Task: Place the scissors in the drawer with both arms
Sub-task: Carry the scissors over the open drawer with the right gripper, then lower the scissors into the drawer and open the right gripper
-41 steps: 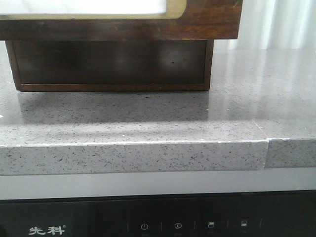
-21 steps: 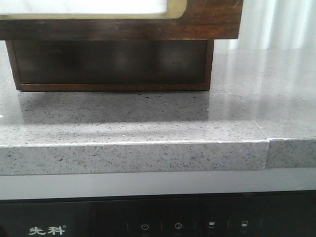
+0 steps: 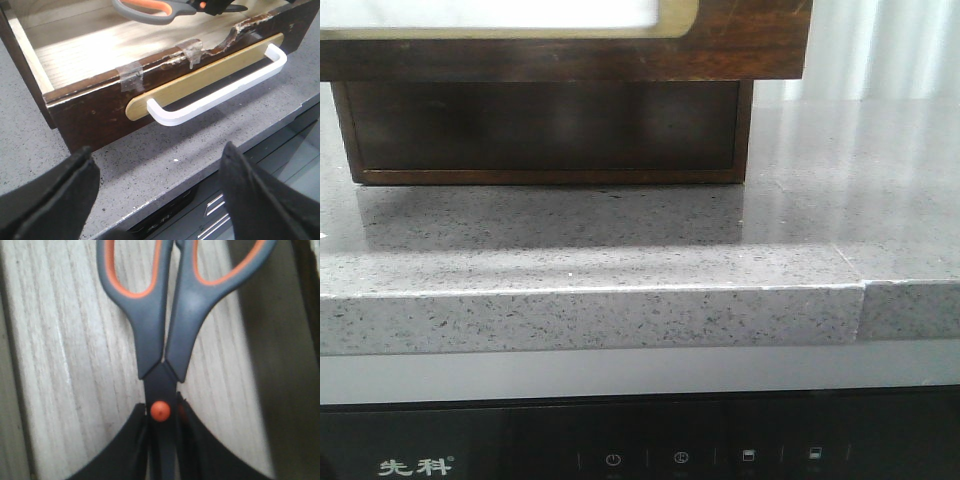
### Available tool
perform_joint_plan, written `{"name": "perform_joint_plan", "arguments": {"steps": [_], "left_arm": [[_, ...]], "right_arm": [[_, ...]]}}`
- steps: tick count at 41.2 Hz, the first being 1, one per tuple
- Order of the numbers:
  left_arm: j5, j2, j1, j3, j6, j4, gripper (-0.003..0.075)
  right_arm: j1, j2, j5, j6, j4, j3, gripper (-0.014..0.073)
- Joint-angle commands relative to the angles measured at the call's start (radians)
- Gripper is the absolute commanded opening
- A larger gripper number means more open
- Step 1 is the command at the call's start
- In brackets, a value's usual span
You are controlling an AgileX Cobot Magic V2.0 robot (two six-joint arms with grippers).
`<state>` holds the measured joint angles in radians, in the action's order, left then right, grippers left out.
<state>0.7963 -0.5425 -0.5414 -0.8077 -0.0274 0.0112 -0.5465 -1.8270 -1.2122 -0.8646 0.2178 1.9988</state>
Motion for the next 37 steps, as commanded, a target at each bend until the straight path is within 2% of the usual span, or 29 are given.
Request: {"name": "perform_joint_plan", "arguments": {"steps": [1, 5, 10, 14, 27, 37], "left_arm": [[-0.084, -0.005, -0.009, -0.03, 0.01, -0.001, 0.0491], [-0.084, -0.005, -0.009, -0.03, 0.01, -0.001, 0.0491], [-0.084, -0.005, -0.009, -0.03, 0.01, -0.001, 0.0491], [-0.084, -0.005, -0.009, -0.03, 0.01, -0.001, 0.0491], [-0.084, -0.005, -0.009, -0.03, 0.01, -0.001, 0.0491], [-0.084, -0.005, -0.009, -0.03, 0.01, -0.001, 0.0491]], "right_arm": [[0.0, 0.05, 0.042, -0.013, 0.01, 0.026, 0.0024], [0.0, 0.05, 0.039, -0.013, 0.01, 0.026, 0.008], [0.0, 0.05, 0.039, -0.013, 0.01, 0.026, 0.0244], [0.0, 0.05, 0.039, -0.013, 0.01, 0.026, 0.0321], [0.005, 0.076, 0.039, 0.077, 0.01, 0.027, 0.0323], [0.033, 0.168, 0.035, 0.317, 0.01, 0.027, 0.0323]]}}
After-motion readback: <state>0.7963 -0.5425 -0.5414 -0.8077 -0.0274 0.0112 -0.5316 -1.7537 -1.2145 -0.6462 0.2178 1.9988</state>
